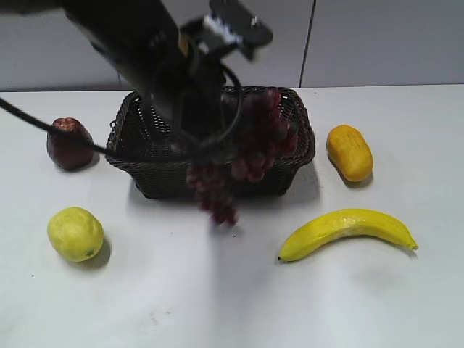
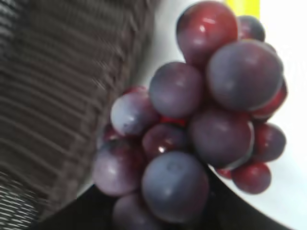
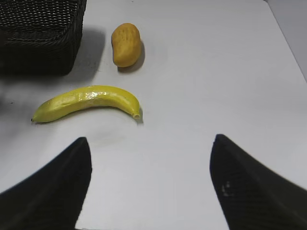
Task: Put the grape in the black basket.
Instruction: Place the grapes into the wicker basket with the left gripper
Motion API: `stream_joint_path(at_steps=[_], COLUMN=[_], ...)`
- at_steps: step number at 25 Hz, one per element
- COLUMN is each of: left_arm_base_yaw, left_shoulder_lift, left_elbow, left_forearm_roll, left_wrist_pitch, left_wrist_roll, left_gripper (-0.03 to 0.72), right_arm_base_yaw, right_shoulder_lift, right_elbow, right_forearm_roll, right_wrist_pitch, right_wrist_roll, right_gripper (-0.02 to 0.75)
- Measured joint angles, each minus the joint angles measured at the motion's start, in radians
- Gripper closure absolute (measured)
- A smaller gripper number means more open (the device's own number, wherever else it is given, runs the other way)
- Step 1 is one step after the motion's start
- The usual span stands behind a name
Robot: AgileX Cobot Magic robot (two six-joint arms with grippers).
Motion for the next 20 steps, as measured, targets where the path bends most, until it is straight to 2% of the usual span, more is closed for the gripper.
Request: stream_joint_path(at_steps=[7,13,20], left_arm_base_yaw=[0.039,0.148,0.250], left_shoulder_lift=[-0.055,-0.037,0.106], left_elbow=[-0.215,-0.237,-0.240], left_forearm_roll=[0.074,0.071,0.070], left_wrist_pitch=[-0.091,-0.337,-0.351], left_wrist_roll=[0.000,0.000,0.000], left_gripper=[0.437,0.437,0.440], right_arm_base_yaw=[0.000,0.000,0.000], right_shoulder_lift=[0.000,0.000,0.000], right_elbow=[0.000,0.000,0.000], right_forearm_roll=[0.000,0.000,0.000], right_wrist_pitch=[0.000,0.000,0.000], right_wrist_roll=[0.000,0.000,0.000], right_gripper=[0.153,0.153,0.153])
